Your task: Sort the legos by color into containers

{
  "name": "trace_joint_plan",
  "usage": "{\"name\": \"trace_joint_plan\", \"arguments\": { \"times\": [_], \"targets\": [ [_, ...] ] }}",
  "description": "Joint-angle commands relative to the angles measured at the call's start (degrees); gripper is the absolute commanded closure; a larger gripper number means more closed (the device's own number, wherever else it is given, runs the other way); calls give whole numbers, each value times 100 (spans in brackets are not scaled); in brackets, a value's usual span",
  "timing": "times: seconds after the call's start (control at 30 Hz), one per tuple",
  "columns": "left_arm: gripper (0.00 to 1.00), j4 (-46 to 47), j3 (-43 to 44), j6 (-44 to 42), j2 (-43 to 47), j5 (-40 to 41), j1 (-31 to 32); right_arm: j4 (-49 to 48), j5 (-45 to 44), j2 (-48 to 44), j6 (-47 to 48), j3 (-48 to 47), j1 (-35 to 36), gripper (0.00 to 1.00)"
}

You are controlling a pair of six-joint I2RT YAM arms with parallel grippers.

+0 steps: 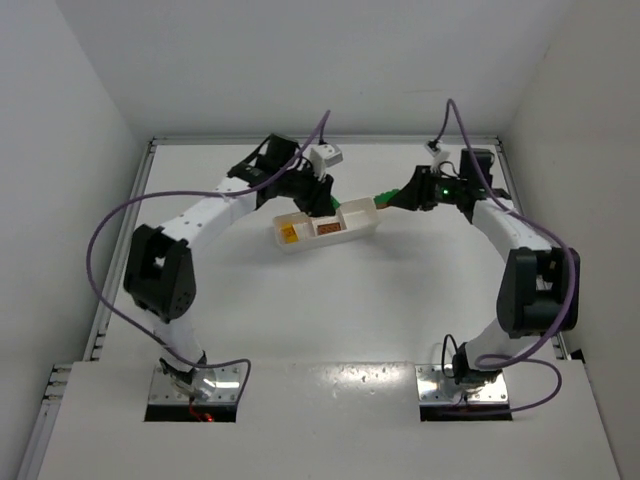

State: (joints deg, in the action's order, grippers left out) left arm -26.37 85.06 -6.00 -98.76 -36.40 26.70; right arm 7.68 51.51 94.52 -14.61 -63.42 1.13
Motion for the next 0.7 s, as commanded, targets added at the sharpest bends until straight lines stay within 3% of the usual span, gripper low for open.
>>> {"name": "trace_joint_plan", "arguments": {
  "times": [0.0, 0.1, 0.37, 0.57, 0.67],
  "targets": [
    [88, 405, 616, 459, -599, 598, 230, -434, -649, -644, -341, 285, -384, 100],
    [84, 405, 1388, 643, -1293, 599, 344, -434, -703, -944, -341, 497, -604, 100],
    [72, 405, 2418, 916, -2725, 599, 459, -382, -590, -1366, -341, 884, -912, 100],
    [70, 405, 2780, 855, -3157, 599, 591, -276, -528, -1472, -341, 937, -1018, 100],
    [62, 352, 2841, 802, -3220, 652, 661, -276, -457, -1419, -341, 937, -1018, 100]
  ]
}}
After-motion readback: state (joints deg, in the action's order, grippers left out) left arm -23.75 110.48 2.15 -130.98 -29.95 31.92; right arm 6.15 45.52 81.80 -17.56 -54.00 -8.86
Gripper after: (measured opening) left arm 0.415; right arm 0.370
